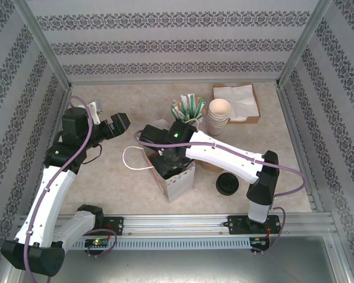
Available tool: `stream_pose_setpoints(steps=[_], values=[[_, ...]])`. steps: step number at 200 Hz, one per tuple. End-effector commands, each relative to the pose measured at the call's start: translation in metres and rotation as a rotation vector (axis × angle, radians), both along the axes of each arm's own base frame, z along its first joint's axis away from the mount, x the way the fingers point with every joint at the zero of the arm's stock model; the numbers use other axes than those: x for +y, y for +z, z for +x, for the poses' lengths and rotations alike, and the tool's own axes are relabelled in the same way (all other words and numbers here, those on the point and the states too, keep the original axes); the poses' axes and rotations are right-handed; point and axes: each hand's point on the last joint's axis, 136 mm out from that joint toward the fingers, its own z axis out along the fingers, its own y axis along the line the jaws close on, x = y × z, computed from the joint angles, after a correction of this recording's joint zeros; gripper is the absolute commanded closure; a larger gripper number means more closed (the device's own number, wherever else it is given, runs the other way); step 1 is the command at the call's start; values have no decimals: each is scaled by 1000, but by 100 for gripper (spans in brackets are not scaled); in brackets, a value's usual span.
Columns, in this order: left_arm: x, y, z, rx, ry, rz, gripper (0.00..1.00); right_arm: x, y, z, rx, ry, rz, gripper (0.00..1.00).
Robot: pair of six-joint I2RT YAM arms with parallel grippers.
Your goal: Pack the takeout coffee
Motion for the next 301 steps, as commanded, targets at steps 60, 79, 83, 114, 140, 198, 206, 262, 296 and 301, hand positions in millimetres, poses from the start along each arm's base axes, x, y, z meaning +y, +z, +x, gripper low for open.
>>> stream_pose_setpoints(steps=[60, 79, 83, 114, 140, 198, 206, 262, 296, 301], values=[[-4, 9, -5, -7, -17, -20, 6, -4, -7, -2, 20, -34, 21, 50], [-4, 8, -5, -5, -18, -20, 6, -5, -9, -1, 21, -39, 24, 50], [-4, 8, -5, -6, -17, -20, 6, -5, -10, -1, 20, -40, 27, 50], [-4, 6, -4, 2, -16, -20, 6, -6, -14, 1, 23, -49, 45, 50], [-7, 6, -3, 4, -27, -29, 6, -6, -17, 2, 24, -52, 53, 50], [-8, 10, -3, -1, -32, -39, 6, -7, -32, 1, 39, -52, 40, 51], [-8, 10, -3, 1, -32, -39, 6, -7, -34, 1, 41, -50, 38, 51], [-9, 10, -3, 1, -33, -44, 6, -8, -49, 1, 60, -49, 24, 51], [-9, 9, -2, 9, -34, -48, 6, -9, -59, -2, 79, -50, 17, 51], [-9, 9, -2, 9, -34, -48, 6, -9, -61, -3, 83, -50, 15, 51]])
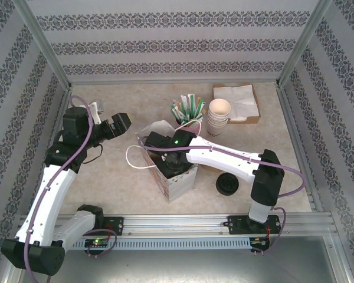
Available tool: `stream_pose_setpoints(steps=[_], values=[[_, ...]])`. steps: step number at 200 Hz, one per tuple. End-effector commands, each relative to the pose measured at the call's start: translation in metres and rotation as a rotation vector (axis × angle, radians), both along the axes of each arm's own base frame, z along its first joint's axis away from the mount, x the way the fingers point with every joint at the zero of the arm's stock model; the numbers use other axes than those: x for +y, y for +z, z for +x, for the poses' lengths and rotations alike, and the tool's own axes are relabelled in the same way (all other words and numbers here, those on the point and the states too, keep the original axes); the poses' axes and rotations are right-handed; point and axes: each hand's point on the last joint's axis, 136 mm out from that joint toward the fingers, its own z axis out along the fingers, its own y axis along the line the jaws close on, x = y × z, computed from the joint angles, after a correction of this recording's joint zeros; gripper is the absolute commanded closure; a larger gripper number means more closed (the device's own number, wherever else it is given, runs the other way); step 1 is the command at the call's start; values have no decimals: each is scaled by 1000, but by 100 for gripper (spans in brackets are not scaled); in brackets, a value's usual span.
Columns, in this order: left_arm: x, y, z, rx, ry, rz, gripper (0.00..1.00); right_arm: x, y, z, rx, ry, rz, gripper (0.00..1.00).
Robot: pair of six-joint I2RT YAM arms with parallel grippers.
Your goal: Pack the takeout coffee
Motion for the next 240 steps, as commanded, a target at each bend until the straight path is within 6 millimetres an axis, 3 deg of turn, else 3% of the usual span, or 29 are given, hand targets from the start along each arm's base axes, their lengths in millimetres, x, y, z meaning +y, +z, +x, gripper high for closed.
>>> stream_pose_setpoints(steps=[1, 145, 240], values=[[-4, 11, -1, -11, -16, -21, 6, -5, -9, -3, 27, -17, -5, 51], [-4, 9, -2, -2, -11, -22, 6, -20, -62, -26, 142, 13, -107, 52], [-4, 10, -2, -2, -10, -21, 6, -24, -84, -39, 183, 56, -182, 52]])
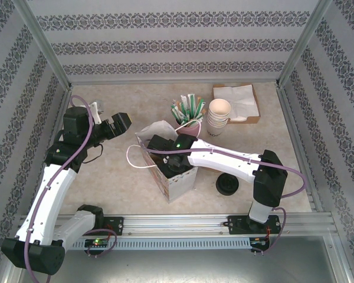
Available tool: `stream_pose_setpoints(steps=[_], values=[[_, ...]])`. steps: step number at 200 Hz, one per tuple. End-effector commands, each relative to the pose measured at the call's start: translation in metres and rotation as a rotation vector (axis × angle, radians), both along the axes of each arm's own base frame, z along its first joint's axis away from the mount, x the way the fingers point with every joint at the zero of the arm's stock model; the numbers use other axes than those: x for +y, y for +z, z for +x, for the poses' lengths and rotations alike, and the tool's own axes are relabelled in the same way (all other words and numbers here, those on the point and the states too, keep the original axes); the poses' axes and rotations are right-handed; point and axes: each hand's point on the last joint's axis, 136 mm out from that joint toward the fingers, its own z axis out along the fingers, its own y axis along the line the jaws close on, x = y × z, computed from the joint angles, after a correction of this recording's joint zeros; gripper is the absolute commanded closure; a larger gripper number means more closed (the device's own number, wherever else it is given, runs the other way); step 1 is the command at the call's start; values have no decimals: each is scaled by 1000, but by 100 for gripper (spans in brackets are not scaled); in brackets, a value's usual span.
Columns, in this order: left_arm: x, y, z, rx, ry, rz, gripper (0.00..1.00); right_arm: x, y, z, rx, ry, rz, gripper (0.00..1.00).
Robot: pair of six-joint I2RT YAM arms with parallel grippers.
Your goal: Pack the takeout coffee
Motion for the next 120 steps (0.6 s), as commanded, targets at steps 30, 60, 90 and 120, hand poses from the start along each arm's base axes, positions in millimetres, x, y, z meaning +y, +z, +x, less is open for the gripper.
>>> stream_pose_setpoints(steps=[30, 60, 90, 120], values=[[-4, 11, -1, -11, -15, -11, 7, -30, -71, -37, 165, 72, -265, 52], [-4, 12, 0, -11, -13, -13, 6, -27, -85, -46, 209, 70, -250, 53], [-4, 11, 0, -8, -11, -16, 6, -10, -89, -54, 249, 43, -135, 53], [-4, 11, 1, -8, -11, -21, 7, -5, -91, -53, 265, 13, -82, 53]])
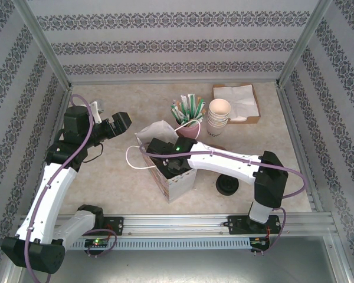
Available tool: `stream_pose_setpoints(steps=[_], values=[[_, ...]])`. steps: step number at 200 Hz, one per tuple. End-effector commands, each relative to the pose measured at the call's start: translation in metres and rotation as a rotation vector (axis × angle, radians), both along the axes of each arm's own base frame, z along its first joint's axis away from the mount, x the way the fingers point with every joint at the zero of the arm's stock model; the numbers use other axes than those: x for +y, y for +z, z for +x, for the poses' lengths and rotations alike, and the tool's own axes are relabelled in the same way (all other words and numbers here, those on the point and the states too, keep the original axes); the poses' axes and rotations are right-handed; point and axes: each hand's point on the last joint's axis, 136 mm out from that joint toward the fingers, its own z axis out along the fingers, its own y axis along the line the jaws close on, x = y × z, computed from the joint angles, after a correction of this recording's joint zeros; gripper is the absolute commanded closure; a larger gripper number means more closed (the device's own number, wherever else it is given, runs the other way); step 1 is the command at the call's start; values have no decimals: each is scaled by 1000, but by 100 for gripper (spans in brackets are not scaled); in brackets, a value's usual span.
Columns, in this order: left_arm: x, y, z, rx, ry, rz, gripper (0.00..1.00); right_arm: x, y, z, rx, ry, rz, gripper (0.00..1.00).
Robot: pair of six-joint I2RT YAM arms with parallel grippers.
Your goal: Pack the takeout coffee
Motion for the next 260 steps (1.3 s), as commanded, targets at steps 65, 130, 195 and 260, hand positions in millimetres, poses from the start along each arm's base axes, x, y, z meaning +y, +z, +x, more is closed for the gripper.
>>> stream_pose_setpoints(steps=[65, 130, 195, 260], values=[[-5, 11, -1, -11, -13, -24, 7, -38, -105, -41, 179, 19, -283, 53], [-7, 10, -2, -4, -19, -30, 7, -12, -93, -34, 196, -60, -66, 53], [-8, 14, -5, -4, -35, -6, 6, -26, -95, -27, 128, -11, -211, 53], [-16, 13, -3, 9, -69, -23, 7, -30, -91, -18, 79, 2, -257, 52]])
